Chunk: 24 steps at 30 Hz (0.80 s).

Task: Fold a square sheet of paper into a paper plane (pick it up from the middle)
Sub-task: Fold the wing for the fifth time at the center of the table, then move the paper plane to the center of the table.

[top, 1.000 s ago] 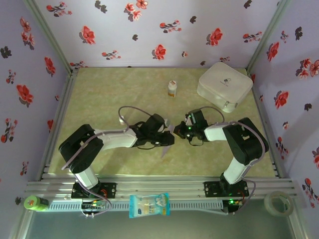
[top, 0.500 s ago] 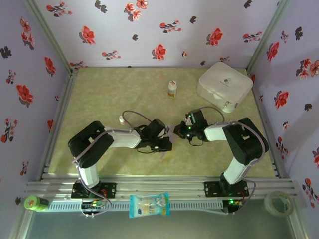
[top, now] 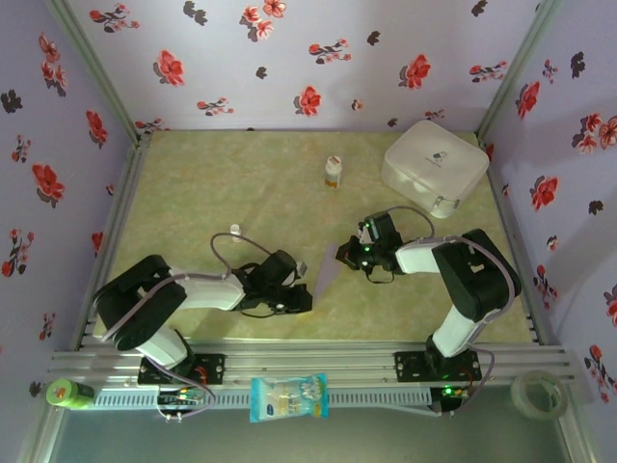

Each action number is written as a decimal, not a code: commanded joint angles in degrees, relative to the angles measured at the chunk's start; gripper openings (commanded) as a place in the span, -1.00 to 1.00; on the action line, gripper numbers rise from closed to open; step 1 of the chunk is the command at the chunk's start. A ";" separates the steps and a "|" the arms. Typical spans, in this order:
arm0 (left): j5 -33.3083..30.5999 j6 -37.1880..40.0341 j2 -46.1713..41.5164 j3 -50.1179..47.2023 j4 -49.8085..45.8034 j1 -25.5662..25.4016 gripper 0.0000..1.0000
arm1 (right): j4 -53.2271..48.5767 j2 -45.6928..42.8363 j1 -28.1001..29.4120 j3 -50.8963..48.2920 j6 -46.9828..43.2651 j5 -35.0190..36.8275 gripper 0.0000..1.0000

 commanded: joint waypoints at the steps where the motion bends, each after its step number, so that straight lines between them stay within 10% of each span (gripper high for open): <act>1: -0.97 0.93 -2.84 -0.95 -8.26 -0.71 -0.84 | -8.47 1.21 -1.12 -0.77 -2.39 6.00 -0.99; 11: -8.16 2.64 -7.93 3.13 -9.28 5.00 -0.87 | -4.08 -2.64 -0.43 4.08 -4.81 -1.97 -0.80; 24: -5.88 6.96 3.45 13.06 -10.43 9.83 -0.53 | -18.93 -25.91 -2.13 -4.42 -5.84 12.21 -0.50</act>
